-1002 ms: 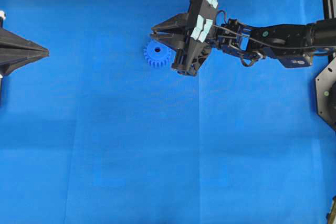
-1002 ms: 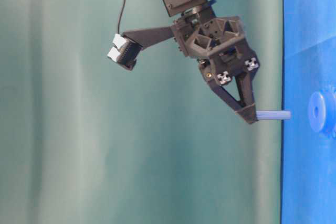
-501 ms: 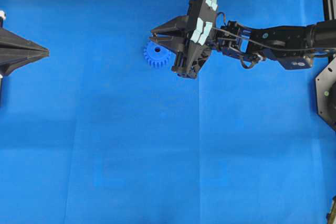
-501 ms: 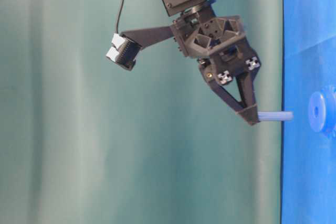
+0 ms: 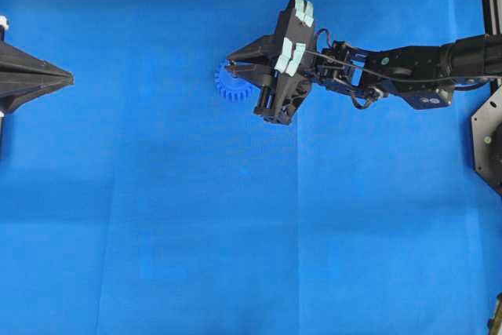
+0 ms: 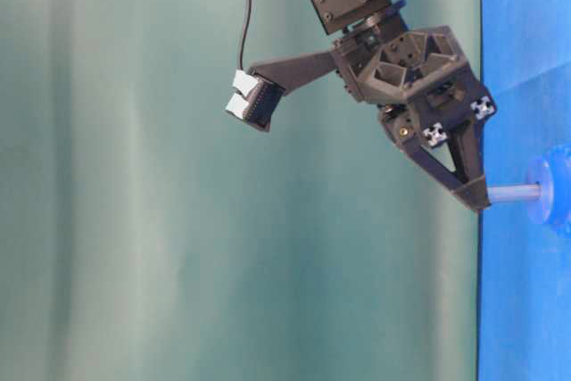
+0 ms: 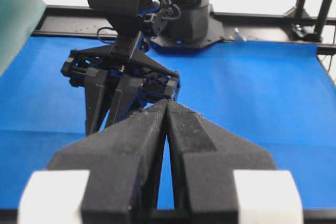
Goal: Insert the shaft placed at a random location into the center hole of the small gear at another random location.
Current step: 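Align the shaft above the gear's center hole with the right gripper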
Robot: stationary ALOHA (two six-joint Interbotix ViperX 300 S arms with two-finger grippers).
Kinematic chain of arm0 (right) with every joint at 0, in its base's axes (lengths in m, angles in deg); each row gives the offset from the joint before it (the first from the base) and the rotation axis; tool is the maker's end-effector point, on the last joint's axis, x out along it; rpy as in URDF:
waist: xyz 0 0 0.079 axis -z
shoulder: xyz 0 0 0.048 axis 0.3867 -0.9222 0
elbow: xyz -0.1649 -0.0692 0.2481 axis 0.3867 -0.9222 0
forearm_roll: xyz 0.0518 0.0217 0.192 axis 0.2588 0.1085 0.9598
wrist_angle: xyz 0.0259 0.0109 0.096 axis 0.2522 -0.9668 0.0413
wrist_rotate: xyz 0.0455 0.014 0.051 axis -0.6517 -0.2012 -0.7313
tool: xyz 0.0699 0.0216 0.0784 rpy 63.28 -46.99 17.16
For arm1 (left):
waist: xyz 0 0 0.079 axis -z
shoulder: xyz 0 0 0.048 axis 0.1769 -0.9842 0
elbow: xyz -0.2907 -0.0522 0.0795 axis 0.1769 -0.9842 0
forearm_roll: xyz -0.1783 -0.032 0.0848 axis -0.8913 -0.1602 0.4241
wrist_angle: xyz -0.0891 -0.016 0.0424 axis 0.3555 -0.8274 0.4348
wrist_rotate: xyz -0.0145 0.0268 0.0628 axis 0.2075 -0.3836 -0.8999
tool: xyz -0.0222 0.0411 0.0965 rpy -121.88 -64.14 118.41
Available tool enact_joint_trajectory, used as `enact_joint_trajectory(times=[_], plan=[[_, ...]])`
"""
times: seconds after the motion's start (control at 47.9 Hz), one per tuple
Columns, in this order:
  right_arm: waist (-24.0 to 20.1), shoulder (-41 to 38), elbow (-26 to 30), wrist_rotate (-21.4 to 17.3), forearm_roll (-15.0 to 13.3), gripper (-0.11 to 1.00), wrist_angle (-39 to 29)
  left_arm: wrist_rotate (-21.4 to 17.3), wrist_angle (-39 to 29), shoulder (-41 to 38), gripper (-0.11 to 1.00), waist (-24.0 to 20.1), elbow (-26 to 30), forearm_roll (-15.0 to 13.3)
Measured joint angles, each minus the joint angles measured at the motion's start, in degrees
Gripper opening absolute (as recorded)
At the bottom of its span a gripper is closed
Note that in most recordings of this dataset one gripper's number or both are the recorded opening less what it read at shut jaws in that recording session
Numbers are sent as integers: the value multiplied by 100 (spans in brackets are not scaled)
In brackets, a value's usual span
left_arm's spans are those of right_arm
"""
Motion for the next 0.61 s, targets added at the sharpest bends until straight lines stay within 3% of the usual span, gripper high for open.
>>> enact_joint_trajectory(times=[0.606], plan=[[-9,-316,0,-35,53,3,202,0,0,9,0,0,0,0]])
